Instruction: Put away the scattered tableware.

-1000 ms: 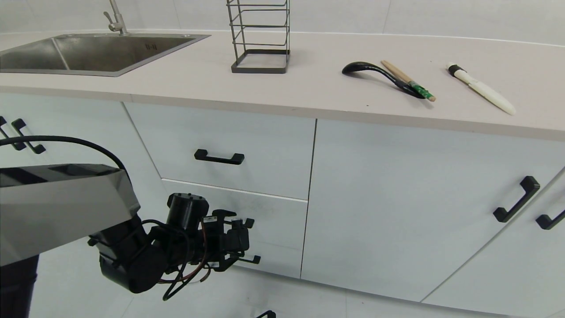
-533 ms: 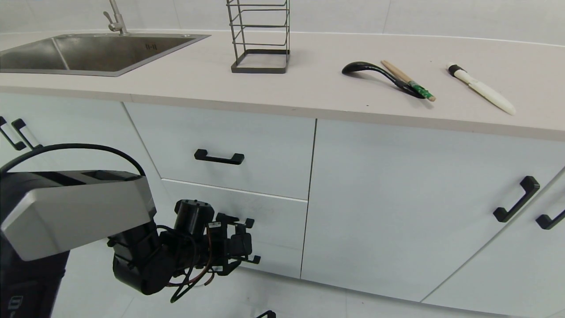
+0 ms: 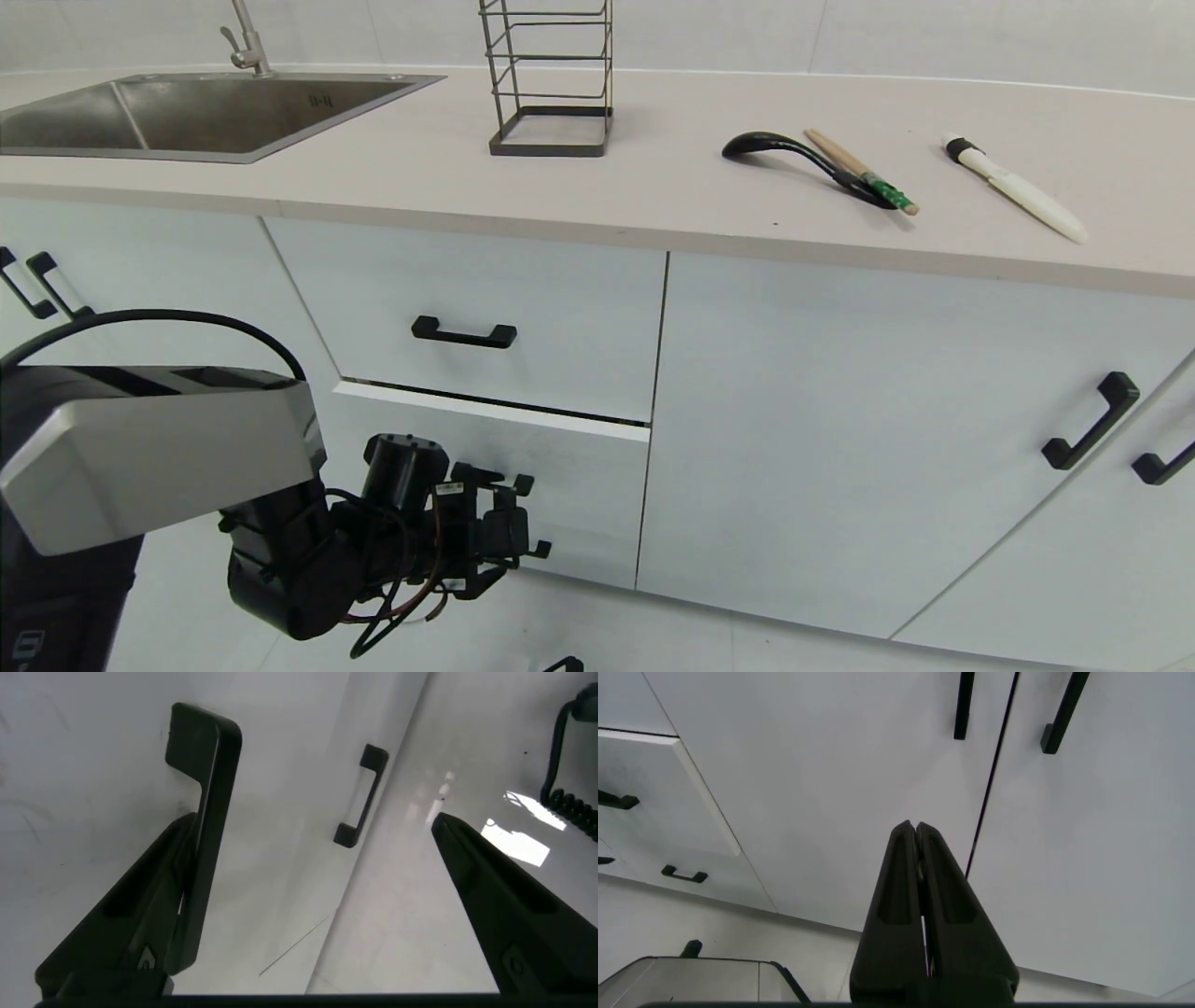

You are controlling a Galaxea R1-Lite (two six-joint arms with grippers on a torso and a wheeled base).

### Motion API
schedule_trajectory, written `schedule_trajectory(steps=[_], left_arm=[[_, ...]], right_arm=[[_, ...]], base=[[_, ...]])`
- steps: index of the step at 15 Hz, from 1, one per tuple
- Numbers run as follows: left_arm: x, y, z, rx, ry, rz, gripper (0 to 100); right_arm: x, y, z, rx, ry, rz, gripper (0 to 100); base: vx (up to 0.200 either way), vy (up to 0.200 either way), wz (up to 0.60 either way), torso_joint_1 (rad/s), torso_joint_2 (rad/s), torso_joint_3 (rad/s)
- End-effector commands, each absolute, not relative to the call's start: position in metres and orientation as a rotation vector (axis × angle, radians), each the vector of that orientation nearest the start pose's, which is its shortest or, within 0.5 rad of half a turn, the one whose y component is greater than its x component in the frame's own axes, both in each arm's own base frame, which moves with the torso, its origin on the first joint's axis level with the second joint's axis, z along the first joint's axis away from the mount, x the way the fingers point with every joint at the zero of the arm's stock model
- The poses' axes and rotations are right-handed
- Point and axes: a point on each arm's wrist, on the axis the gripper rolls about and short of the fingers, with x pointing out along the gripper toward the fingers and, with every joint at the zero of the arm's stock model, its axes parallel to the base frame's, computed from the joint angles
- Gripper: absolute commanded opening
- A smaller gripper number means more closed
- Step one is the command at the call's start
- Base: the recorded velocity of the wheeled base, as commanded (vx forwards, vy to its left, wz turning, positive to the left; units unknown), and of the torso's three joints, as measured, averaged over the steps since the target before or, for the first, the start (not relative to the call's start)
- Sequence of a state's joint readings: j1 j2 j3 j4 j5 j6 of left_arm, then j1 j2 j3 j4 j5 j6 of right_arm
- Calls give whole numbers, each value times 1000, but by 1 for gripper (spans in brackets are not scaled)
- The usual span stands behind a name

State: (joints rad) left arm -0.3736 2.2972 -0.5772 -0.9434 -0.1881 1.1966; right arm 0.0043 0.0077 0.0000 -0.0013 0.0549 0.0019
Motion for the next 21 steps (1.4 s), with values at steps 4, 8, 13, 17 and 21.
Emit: schedule_trajectory(steps=[4,8,13,17,21], left_arm=[[288,-119,-25,1170,372,-951,100],[266,-110,0,1171,347,-942,100],[225,-106,34,1182,270,-951,100],[193,-109,63,1183,160,-958,100],[174,-126,91,1129,52,-985,100]], right_arm=[[-22,1,76,2,6,60,0],[-22,1,76,2,6,60,0],[-22,1,76,2,6,60,0],[-22,1,76,0,6,60,0],[-22,1,76,0,8,60,0]], base=[[0,0,0,0,0,0],[0,0,0,0,0,0],[0,0,0,0,0,0],[0,0,0,0,0,0],[0,0,0,0,0,0]])
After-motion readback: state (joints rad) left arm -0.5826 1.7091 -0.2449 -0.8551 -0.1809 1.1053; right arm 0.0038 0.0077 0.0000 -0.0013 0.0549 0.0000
